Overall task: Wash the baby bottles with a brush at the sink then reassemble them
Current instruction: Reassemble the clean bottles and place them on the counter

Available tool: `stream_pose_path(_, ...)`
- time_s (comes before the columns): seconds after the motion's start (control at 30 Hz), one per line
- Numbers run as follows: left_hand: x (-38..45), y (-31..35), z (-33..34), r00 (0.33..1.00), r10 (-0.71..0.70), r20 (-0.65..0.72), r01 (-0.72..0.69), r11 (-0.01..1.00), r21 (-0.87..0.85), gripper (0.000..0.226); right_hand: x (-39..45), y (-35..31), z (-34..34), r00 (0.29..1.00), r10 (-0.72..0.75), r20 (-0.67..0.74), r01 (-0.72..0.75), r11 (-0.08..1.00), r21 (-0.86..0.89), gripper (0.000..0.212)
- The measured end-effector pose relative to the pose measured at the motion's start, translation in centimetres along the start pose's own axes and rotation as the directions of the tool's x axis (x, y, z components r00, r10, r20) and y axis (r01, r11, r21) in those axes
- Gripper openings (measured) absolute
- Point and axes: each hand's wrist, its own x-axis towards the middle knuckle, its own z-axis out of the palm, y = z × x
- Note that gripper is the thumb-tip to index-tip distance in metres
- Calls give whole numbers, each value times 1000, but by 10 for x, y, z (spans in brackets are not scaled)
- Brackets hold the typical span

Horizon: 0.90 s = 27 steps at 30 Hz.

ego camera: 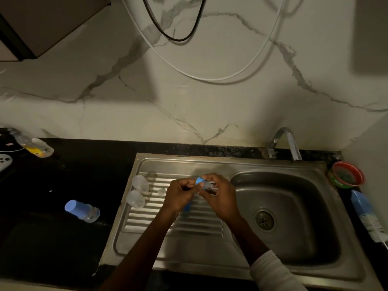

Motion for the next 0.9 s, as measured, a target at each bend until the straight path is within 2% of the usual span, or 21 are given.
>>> stream_pose_path(0.1, -1, -2, -14, 997, -33, 64, 33, 999, 4, 17, 7, -8, -1, 995, -79, 63, 79, 997, -1, 34)
stream_pose_path(0.17, -2, -4, -30, 991, -48, 123, 39, 996, 81, 23, 13, -10, 0, 989, -81, 121, 88, 994, -57, 36)
stream_pose_path(0.23, 0, -8, -51, 988, 33, 152, -66, 972, 224, 22, 21, -13, 1, 991, -54, 122, 73, 986, -150, 41)
stream_pose_path(0.3, 1, -11, -72, 983, 154, 98, -180, 915, 362, 11, 26, -20, 0, 997, -74, 21, 76, 988, -133, 47)
stream_pose_path(0.37, -1, -15, -91, 967, 253, -36, -201, 839, 505, 2, 26, -26, 0, 982, -150, -117, 138, 985, -105, 47)
stream_pose_path(0.4, -3, -19, -102, 956, 268, -121, -152, 803, 576, 4, 25, -28, 2, 974, -172, -148, 154, 980, -125, 46)
stream_pose_path(0.43, -4, -23, -112, 942, 266, -206, -79, 771, 632, 6, 25, -22, 3, 981, -153, -122, 131, 977, -170, 44)
stream_pose_path(0.47, -6, -29, -123, 924, 260, -282, -4, 742, 671, 12, 23, -17, 6, 994, -101, -34, 88, 959, -269, 40)
stream_pose_path(0.53, -9, -44, -139, 897, 250, -365, 121, 655, 746, 35, 18, 1, 9, 973, 159, 166, -48, 847, -530, 29)
stream_pose_path(0.57, -11, -52, -146, 894, 221, -391, 193, 596, 779, 51, 14, 8, 11, 949, 264, 175, -120, 811, -572, 26)
stream_pose_path(0.6, -13, -59, -151, 894, 175, -412, 262, 542, 799, 67, 8, 13, 13, 940, 305, 150, -171, 806, -567, 28)
stream_pose_path(0.67, -14, -71, -159, 888, 91, -451, 360, 473, 805, 90, 0, 15, 19, 971, 231, 67, -167, 848, -503, 36)
stream_pose_path(0.7, -14, -75, -162, 887, 52, -459, 387, 462, 798, 95, -2, 14, 22, 983, 181, 43, -140, 870, -472, 38)
stream_pose_path(0.77, -12, -86, -168, 901, -16, -434, 386, 485, 784, 94, -7, 13, 31, 992, 128, 5, -114, 894, -433, 39)
stream_pose_path(0.9, -8, -101, -178, 936, -78, -343, 333, 513, 791, 83, -11, 7, 40, 987, 151, -45, -157, 916, -369, 32)
